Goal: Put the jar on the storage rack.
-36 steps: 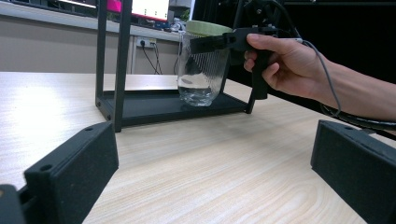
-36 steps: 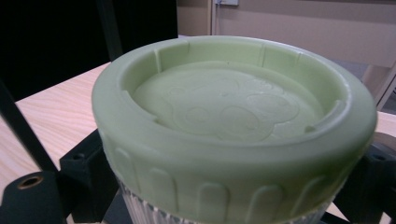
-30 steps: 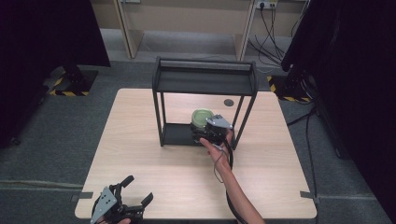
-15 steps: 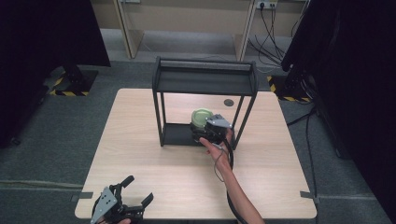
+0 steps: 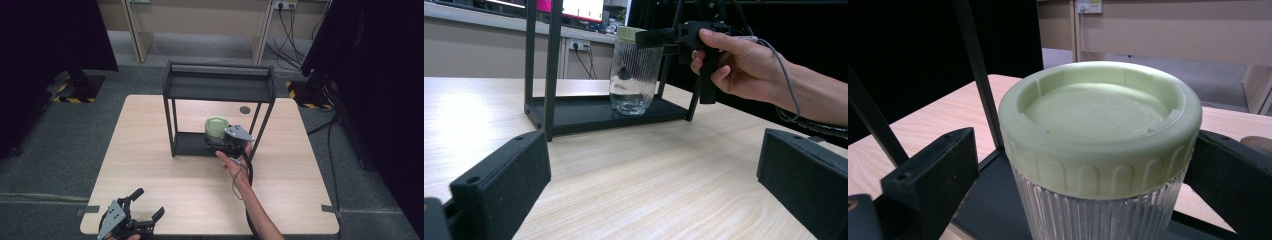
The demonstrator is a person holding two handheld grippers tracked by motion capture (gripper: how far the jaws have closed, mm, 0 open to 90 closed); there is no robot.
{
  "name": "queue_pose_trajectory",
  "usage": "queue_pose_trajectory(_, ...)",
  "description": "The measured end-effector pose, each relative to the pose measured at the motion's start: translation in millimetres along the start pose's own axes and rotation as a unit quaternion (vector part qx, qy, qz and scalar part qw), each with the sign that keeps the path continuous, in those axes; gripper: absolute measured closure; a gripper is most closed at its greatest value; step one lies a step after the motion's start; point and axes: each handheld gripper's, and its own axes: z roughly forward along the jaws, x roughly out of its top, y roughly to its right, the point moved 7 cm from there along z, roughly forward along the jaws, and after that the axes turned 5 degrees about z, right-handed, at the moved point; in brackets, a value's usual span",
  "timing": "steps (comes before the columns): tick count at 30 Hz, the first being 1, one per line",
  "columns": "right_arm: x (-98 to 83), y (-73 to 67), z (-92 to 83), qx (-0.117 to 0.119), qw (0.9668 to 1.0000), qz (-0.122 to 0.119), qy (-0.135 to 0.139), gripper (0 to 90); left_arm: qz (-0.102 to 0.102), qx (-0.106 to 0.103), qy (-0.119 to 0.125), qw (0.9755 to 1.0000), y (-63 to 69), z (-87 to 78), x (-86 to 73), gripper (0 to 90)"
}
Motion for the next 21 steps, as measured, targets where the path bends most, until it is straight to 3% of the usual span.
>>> queue_pose_trajectory(7,-2.9,2.1,-9.0,-0.008,0.9999,-0.003,0.005,1.6,0.0,0.0,0.001,1.0,0.1,-0.1,0.2,0.1)
queue_pose_trajectory(21,-7.2,-1.8,-31.8,0.001,0.9999,0.0,0.012,1.6,0.0,0.0,0.0,1.0,0.2,0.4,-0.3,0.1)
